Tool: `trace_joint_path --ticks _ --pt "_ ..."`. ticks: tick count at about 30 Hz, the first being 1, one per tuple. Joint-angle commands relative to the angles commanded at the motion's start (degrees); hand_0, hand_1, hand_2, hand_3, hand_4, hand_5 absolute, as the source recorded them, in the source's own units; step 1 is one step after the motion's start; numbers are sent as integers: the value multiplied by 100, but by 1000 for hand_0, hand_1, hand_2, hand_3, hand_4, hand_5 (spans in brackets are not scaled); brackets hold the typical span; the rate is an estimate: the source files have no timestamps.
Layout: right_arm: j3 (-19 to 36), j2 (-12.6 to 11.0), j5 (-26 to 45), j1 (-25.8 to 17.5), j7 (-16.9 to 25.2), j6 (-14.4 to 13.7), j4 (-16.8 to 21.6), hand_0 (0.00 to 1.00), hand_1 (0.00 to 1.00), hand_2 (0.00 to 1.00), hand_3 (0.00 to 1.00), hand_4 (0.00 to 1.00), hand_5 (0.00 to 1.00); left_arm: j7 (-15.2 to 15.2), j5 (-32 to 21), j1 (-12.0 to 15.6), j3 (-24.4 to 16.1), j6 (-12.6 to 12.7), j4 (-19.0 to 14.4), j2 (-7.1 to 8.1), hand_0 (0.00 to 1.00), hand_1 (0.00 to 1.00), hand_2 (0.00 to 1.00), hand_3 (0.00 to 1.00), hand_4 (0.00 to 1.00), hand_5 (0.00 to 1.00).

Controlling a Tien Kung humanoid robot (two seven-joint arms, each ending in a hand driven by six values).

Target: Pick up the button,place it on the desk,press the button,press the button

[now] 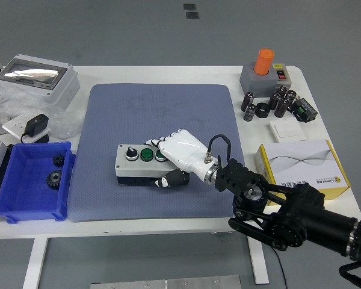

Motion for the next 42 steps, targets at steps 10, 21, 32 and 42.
trace_joint_path --ticks 10,21,32,42 --pt "-40 19 -13 11 -17 125 -38 543 651 675 707 691 123 -12 54 -4 -28 -23 4 23 649 655 635 724 779 665" --pt "83 1 -97 -24 -24 150 18 734 754 759 790 839 245 -7 64 28 -31 -30 -4 25 649 654 633 725 780 665" --pt "211 -213 68 -47 -105 341 349 746 771 794 849 927 350 -23 113 46 -77 -85 -17 29 649 653 631 724 779 665" --pt "150 -702 1034 23 -216 777 1101 744 773 798 860 923 331 -56 108 59 -79 -160 -20 39 649 652 629 723 779 664"
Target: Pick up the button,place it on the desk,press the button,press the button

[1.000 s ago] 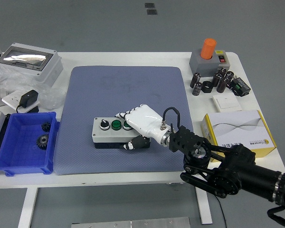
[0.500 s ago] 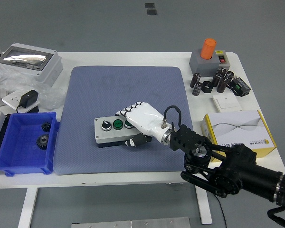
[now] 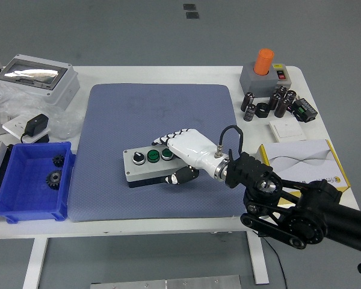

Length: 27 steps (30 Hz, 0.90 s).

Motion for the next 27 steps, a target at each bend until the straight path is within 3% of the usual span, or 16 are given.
trace_joint_path --ticks 1,6,8,16,21,27 --pt "4 -19 73 0 -13 42 35 745 773 824 931 925 326 -7 3 -1 -3 -8 0 1 649 652 627 723 780 651" --pt "106 -198 519 0 -26 257 299 745 773 824 931 925 326 -13 -33 2 21 -13 2 12 649 652 627 723 780 651" --pt "235 -335 739 2 15 380 492 752 773 855 987 922 305 -5 -63 9 40 -9 -1 19 648 652 626 719 782 635" --pt "1137 -1174 1643 -75 158 886 1571 753 785 873 998 918 291 7 -208 36 122 19 -1 37 648 651 624 711 781 626" --pt "1661 -1691 1506 -96 57 1124 2161 786 810 901 998 917 293 7 -271 46 157 44 3 61 647 650 623 710 782 625" --pt "1404 -2307 1272 -6 -248 1682 2376 825 828 896 998 932 330 91 -438 96 260 93 -26 101 648 650 623 708 785 618"
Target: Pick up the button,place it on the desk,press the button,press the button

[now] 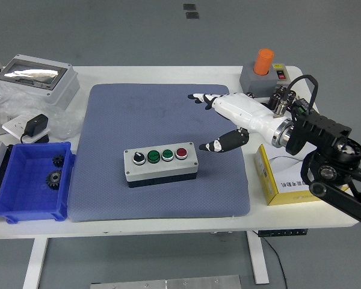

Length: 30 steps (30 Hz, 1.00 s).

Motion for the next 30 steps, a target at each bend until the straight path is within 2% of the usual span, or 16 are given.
trace_joint_path --ticks 3,4,7,9,10,15,16,21,22,27,28,30 --pt "-99 -15 193 68 -94 331 120 825 828 896 998 932 330 63 -47 14 33 11 -27 7 648 650 623 708 785 618" --pt "-124 16 332 86 -136 502 149 504 590 601 907 939 327 62 -48 10 31 10 -29 11 648 649 624 704 784 605" --pt "-171 114 515 126 -186 703 126 504 590 601 907 939 327 33 -38 -11 9 10 -23 20 648 649 624 704 784 605" --pt "-203 204 573 161 -202 739 75 504 590 601 907 939 327 23 -37 -19 4 10 -21 20 648 649 624 704 784 605" --pt "-231 288 606 191 -206 741 20 141 225 248 832 607 111 26 -42 -22 7 10 -22 18 647 649 623 693 778 591" --pt "-392 630 566 271 -240 654 -280 141 225 248 832 607 111 57 -60 -34 27 5 -34 13 647 649 623 693 778 591" --pt "-420 671 549 273 -248 639 -327 104 181 203 770 351 123 55 -61 -37 28 4 -33 13 647 649 623 694 776 614" --pt "-587 789 503 256 -284 592 -498 104 181 203 770 351 123 66 -88 -44 47 5 -38 4 647 649 623 694 776 614" --pt "-609 797 505 254 -287 588 -510 81 150 187 761 321 58 69 -95 -44 52 6 -40 2 646 649 622 694 774 630" --pt "-725 865 511 243 -300 565 -639 81 150 187 761 321 58 78 -124 -51 70 7 -46 8 646 649 622 694 774 630" --pt "-735 878 512 239 -300 558 -665 77 146 183 751 307 22 75 -122 -54 70 5 -46 8 647 649 622 697 775 648" --pt "-740 893 514 229 -298 547 -704 77 146 183 751 307 22 69 -119 -57 67 2 -46 9 647 649 622 697 775 648"
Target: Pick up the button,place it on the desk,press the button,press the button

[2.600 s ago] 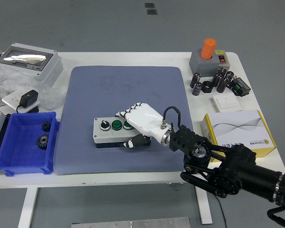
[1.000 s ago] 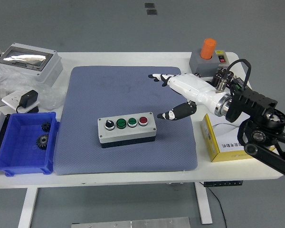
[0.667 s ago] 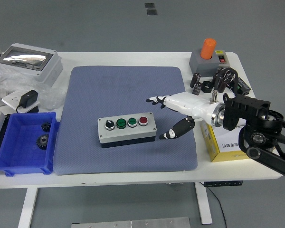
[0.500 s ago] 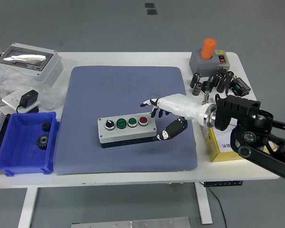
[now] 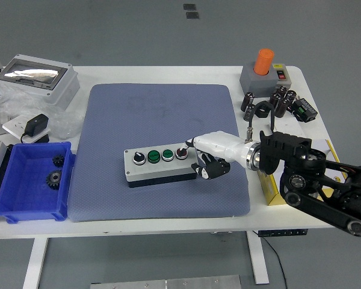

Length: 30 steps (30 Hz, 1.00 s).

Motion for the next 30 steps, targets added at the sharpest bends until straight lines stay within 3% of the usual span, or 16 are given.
trace_joint_path --ticks 16,30 --pt "151 50 42 -78 44 -120 -109 67 139 176 745 312 37 -25 96 36 -60 -34 -2 -1 648 650 618 700 769 679" --pt "-33 309 -7 -133 26 -248 -533 65 136 174 744 314 33 -42 74 57 -49 -35 1 -6 649 650 618 703 769 695"
